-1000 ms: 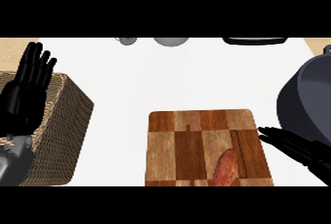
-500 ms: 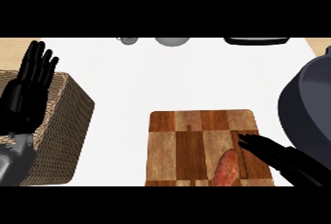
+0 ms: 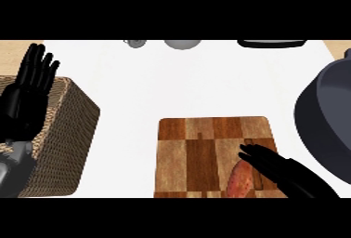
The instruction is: Pick the sweet potato from the cutting board and place it in the pot
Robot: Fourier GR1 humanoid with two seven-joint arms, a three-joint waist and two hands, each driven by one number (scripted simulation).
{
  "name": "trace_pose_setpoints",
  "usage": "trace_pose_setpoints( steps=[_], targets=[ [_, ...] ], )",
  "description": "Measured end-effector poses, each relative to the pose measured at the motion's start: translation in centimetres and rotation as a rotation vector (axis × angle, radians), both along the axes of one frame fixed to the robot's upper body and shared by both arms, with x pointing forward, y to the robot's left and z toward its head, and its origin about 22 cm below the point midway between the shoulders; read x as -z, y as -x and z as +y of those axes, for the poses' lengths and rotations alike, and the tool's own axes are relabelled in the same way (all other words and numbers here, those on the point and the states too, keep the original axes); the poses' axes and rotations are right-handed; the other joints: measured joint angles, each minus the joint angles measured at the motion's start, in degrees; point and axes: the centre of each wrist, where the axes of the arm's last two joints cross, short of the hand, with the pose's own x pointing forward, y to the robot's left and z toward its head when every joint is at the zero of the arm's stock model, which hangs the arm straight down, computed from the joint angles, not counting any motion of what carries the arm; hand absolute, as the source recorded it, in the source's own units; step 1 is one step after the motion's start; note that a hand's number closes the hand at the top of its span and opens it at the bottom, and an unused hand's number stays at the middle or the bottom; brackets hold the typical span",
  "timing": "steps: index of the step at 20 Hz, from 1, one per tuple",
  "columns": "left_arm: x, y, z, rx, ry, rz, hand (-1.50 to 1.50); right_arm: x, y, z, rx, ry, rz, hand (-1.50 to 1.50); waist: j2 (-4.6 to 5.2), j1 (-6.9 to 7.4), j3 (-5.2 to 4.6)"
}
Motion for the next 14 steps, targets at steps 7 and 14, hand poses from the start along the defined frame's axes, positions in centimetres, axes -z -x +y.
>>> trace_pose_setpoints(
  steps=[7, 14],
  targets=[
    [0.0, -0.1, 0.0, 0.003, -0.003, -0.003, 0.00, 1.9, -0.4, 1.6, 0.043, 0.041, 0.011, -1.50, 0.07, 0.12, 0.07],
    [-0.1, -0.1, -0.2, 0.000, -0.004, -0.010, 0.00, 4.1, -1.2, 3.3, 0.031, 0.032, 0.004, -1.50, 0.12, 0.22, 0.00]
  ],
)
